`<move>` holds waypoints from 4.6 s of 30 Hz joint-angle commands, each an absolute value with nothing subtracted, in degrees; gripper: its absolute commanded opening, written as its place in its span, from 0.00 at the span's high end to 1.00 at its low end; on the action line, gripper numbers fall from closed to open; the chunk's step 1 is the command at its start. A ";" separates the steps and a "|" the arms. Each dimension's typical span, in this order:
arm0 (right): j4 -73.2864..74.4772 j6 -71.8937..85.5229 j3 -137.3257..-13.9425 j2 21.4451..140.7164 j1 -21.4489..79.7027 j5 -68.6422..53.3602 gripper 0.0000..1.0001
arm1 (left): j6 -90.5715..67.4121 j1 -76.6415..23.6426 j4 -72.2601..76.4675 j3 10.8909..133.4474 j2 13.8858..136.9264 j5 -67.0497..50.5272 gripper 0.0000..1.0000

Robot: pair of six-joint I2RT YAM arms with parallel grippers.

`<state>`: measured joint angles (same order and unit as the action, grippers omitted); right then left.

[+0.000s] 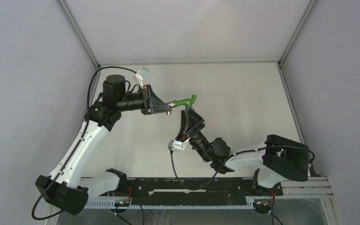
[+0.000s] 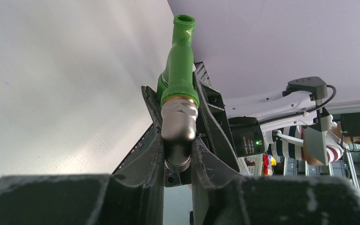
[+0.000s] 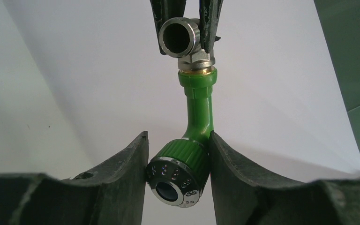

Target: Install the water faucets

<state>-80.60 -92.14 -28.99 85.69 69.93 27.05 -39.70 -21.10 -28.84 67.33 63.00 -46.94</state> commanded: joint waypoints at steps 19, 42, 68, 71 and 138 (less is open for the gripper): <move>-9.00 -52.27 -43.90 55.43 70.38 8.10 0.95 | -11.75 -20.92 -40.76 68.29 61.17 -48.14 1.00; 13.53 12.54 -67.67 66.06 42.13 -44.58 1.00 | -5.79 -25.49 -29.79 62.17 53.51 -53.47 1.00; -29.05 72.17 -55.84 90.03 33.17 -66.26 1.00 | -14.21 -25.49 -17.28 57.55 53.09 -55.55 1.00; -30.43 73.70 -54.93 90.81 33.13 -65.28 1.00 | -17.51 -25.30 -14.80 56.71 53.11 -54.05 1.00; -66.71 103.11 -48.43 100.37 34.24 -63.02 1.00 | -9.67 -30.58 -33.93 64.89 58.56 -36.49 0.89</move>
